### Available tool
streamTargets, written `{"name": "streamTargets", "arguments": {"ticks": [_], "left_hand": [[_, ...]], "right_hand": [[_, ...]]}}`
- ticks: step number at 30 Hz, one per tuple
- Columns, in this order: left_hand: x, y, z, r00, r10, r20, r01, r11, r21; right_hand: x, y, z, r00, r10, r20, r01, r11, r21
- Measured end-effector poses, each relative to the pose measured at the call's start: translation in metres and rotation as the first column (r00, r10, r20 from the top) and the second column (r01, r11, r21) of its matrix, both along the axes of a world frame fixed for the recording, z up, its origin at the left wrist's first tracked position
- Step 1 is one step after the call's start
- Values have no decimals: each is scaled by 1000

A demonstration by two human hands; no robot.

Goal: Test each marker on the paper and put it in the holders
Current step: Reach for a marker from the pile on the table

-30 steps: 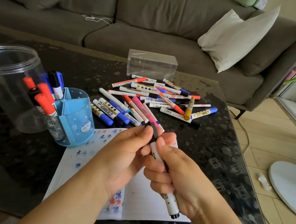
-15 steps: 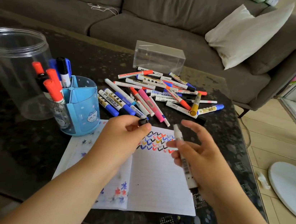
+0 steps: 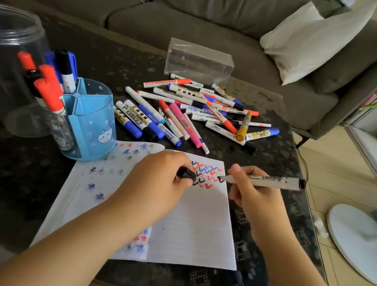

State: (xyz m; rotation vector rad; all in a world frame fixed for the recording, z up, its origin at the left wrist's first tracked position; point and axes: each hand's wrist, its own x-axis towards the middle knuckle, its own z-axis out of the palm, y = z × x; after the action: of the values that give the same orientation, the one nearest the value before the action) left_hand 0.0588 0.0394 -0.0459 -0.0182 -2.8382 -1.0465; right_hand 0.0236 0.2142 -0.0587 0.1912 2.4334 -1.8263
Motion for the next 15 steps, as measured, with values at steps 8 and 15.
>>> {"name": "streamTargets", "arguments": {"ticks": [8,15], "left_hand": [[-2,10,-17,995,-95,25,96,991,-94],[-3,15,-27,989,-131,70,139,983,-121]], "right_hand": [[-9,1,-27,983,-20,-180,51,984,170],[-12,2,-37,963,-39,-267,77,988,133]]}}
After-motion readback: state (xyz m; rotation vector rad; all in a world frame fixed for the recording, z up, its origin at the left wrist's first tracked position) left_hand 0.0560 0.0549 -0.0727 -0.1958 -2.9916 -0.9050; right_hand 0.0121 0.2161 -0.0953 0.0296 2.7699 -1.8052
